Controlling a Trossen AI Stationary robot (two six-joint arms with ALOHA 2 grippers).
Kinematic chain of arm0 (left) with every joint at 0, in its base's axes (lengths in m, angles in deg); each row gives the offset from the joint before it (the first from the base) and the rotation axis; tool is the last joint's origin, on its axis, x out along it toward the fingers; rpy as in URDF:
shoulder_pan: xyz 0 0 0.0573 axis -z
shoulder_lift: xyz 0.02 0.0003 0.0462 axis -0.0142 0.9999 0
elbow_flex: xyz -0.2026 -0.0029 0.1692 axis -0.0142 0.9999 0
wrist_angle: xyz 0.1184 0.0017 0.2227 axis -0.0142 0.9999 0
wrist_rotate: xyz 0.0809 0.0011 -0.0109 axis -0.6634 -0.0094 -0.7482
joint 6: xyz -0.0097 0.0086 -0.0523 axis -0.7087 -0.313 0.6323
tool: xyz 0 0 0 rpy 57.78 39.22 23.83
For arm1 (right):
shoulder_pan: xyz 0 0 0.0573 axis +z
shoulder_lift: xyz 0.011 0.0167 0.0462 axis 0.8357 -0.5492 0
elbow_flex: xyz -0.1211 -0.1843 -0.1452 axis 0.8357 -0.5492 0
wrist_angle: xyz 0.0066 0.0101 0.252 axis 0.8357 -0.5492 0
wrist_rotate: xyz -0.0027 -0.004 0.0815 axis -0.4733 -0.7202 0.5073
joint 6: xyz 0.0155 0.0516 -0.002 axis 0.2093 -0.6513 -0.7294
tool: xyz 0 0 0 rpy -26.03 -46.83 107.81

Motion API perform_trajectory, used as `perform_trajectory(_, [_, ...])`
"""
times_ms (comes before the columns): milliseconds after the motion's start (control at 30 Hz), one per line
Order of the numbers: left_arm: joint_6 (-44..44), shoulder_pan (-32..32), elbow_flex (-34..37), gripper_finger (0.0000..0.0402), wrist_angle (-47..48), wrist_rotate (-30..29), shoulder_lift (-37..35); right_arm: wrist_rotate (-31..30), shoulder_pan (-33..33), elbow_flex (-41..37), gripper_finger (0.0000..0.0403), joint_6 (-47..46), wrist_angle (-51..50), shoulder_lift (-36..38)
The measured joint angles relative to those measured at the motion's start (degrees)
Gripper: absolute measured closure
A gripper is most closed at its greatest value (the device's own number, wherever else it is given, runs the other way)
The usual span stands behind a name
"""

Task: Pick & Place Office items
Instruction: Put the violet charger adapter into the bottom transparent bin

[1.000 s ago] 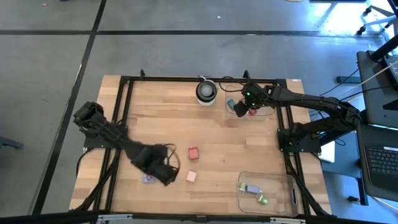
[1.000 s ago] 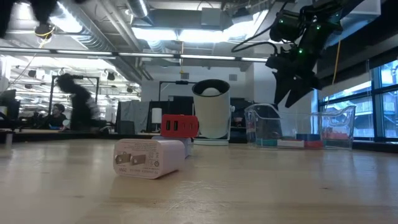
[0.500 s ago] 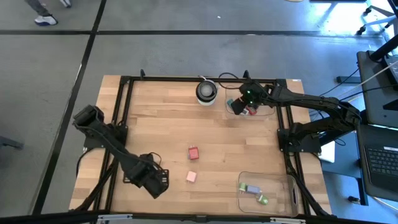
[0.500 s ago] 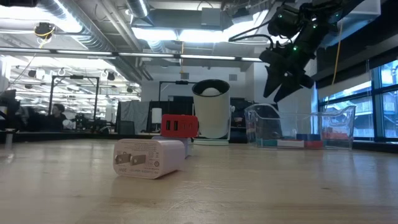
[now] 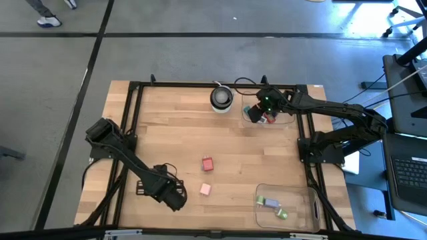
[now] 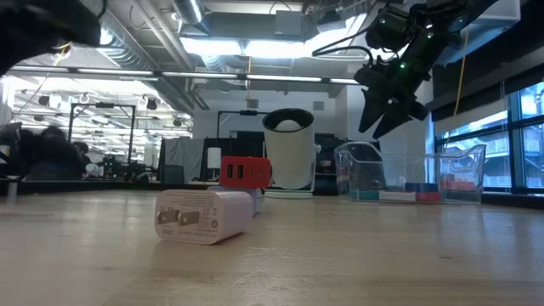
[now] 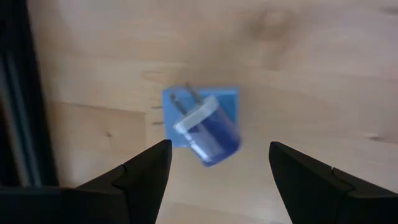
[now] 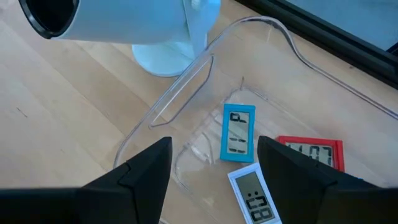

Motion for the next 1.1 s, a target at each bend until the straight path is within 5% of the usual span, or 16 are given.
perform_trajectory(233, [1.6,1.1,0.0,0.0135,0.1,4.8,2.3,0.0,0.0,0.0,0.0162,0.0,1.1,0.0])
perform_trajectory(1100, [1.6,0.9,0.8,0.0135,0.3,0.1,2.6,3.6,0.0,0.0,0.0162,-0.9,3.8,0.0])
